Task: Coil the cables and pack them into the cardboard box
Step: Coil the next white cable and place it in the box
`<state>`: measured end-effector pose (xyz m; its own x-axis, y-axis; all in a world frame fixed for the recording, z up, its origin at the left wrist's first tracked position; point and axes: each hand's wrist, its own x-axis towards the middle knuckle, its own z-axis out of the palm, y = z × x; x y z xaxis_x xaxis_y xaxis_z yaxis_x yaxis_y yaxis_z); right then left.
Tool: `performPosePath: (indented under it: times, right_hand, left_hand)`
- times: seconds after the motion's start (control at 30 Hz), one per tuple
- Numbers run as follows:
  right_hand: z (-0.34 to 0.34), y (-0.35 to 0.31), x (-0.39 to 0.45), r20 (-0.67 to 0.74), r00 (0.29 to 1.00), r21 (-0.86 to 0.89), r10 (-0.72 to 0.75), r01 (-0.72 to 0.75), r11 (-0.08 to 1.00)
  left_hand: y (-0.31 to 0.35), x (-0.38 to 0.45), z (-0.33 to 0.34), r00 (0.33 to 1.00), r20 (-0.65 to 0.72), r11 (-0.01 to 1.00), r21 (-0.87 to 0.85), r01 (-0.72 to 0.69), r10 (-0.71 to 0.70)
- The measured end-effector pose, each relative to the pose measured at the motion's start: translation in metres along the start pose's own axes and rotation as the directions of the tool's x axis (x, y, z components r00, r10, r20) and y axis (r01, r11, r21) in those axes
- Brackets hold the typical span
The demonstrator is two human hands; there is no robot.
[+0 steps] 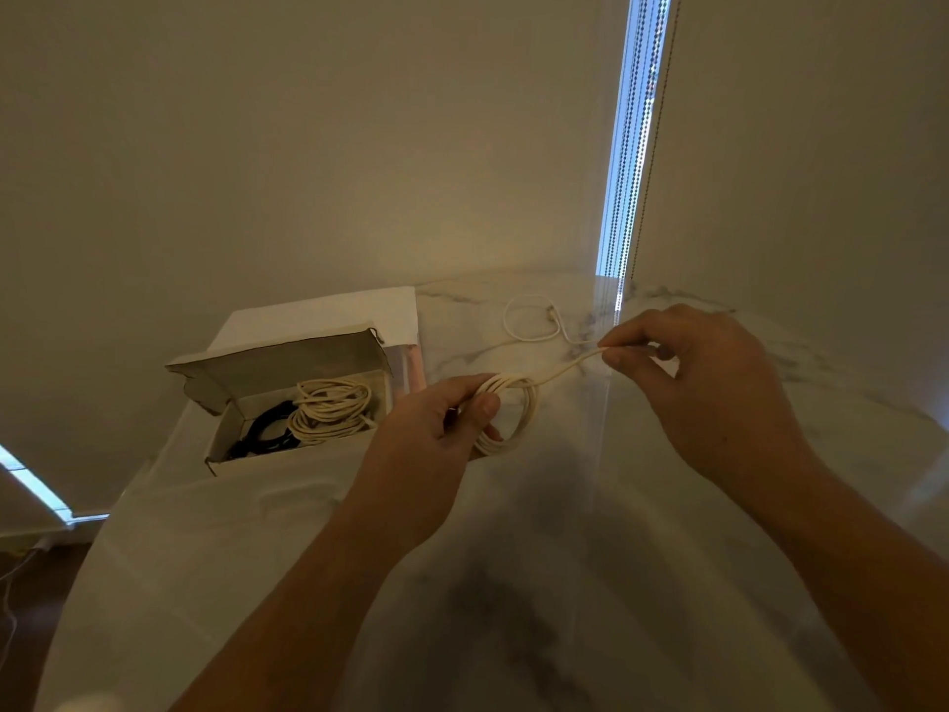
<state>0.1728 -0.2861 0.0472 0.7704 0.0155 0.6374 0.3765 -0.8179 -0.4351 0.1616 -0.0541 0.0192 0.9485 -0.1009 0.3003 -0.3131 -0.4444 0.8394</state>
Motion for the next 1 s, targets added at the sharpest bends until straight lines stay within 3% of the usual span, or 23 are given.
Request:
performPosePath:
  times: [0.33,0.6,0.73,0.9,1.0]
  right_hand:
    - [-0.012,0.007,0.006,-0.076,0.995,-0.009,0.064,-0.065,0.998]
    - [0.001,0.003,-0.002,-0.062,0.996,-0.101,0.061,-0.067,0.993]
    - [0.006,-0.001,-0.004,0.024,0.996,-0.102,0.084,-0.081,0.991]
    - [0.015,-0.005,-0.006,0.196,0.958,0.188,0.210,-0.247,0.951]
    - [0.019,-0.015,-0.007,0.351,0.900,0.463,0.259,-0.407,0.787]
  left_hand:
    - [0.008,-0.002,0.001,0.998,0.051,0.971,-0.231,0.053,-0.042]
    - [0.010,-0.001,-0.002,0.993,0.042,0.852,-0.510,0.120,-0.115]
    - [0.014,-0.002,-0.001,0.990,0.067,0.769,-0.624,0.140,-0.126]
    - [0.017,-0.004,0.004,0.977,0.141,0.661,-0.720,0.210,-0.157]
    - [0.020,-0.008,0.008,0.969,0.194,0.617,-0.748,0.246,-0.152]
